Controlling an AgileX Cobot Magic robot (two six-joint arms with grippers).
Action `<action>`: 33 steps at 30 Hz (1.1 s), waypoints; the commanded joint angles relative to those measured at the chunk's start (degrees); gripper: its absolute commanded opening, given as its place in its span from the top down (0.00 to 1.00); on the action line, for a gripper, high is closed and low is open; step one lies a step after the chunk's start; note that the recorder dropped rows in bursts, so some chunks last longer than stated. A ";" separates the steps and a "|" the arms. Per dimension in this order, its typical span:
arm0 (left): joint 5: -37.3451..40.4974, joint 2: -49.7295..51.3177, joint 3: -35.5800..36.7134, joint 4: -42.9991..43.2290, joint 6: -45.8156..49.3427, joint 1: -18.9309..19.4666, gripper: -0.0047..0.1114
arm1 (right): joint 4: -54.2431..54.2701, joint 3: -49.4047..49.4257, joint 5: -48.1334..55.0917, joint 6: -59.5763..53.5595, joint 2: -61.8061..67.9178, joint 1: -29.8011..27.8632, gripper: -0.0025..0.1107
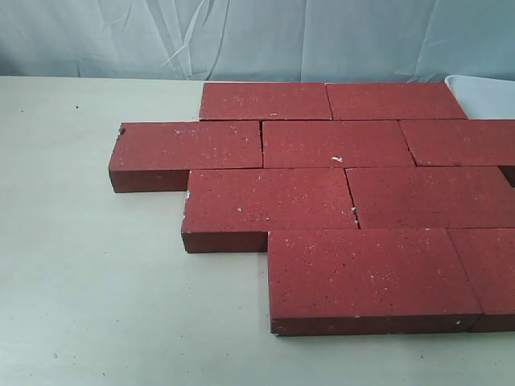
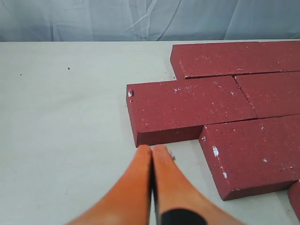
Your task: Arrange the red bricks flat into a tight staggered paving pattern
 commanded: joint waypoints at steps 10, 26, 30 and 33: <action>0.17 -0.48 0.15 0.22 -0.22 -0.18 0.96 | -0.64 0.56 -1.24 -0.24 -2.02 -0.45 0.99; 0.07 -0.47 0.15 0.22 -0.22 -0.18 0.96 | 1.43 1.23 -1.02 -0.24 -5.91 -16.93 0.99; 0.07 -0.47 0.15 0.22 -0.22 -0.18 0.96 | 1.62 1.23 -1.02 -0.24 -7.33 -18.26 0.99; 0.07 -0.47 0.15 0.22 -0.22 -0.18 0.96 | 1.62 1.23 -1.02 -0.24 -7.45 -18.26 0.99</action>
